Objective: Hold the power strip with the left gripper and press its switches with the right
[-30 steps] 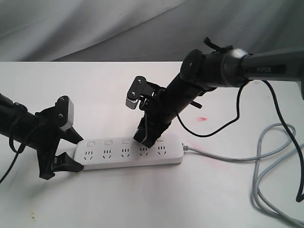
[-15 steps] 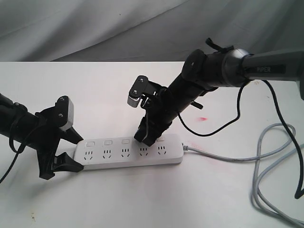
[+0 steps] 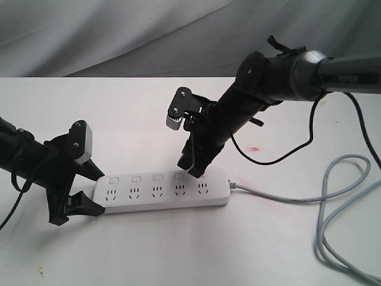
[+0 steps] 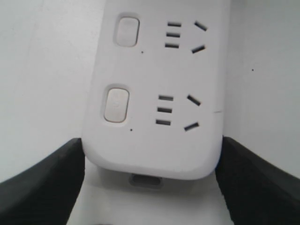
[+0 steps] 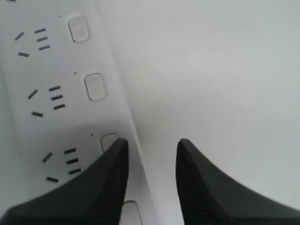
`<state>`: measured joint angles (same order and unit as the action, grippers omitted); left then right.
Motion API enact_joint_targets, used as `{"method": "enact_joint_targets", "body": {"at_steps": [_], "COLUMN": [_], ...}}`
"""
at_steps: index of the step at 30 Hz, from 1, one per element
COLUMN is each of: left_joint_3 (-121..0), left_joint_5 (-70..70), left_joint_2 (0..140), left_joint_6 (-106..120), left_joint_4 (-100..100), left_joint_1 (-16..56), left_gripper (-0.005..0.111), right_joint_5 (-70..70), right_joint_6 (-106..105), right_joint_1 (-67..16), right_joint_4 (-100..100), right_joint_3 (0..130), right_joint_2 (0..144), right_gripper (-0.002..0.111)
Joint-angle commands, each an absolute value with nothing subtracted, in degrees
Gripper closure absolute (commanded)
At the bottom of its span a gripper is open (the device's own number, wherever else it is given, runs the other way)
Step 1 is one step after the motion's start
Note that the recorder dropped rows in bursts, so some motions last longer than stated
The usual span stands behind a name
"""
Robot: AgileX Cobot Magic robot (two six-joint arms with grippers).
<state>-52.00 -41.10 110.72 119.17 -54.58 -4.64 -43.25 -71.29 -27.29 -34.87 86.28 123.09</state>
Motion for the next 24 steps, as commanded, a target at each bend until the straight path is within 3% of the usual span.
{"method": "enact_joint_targets", "body": {"at_steps": [1,24], "left_joint_3": [-52.26,-52.26], "left_joint_5": [-41.83,-41.83], "left_joint_2": [110.73,110.73], "left_joint_6": [119.01,119.02], "left_joint_4": [-54.77,-54.77], "left_joint_1": [-4.69,-4.69], "left_gripper": [0.046,0.046], "right_joint_5": [-45.09,-46.98], "right_joint_6": [-71.95,-71.72], "right_joint_1": [-26.07,-24.02], "right_joint_4": [-32.77,-31.81], "right_joint_3": [86.11,86.01], "right_joint_2": [120.28,123.01], "right_gripper": [0.076,0.076]}}
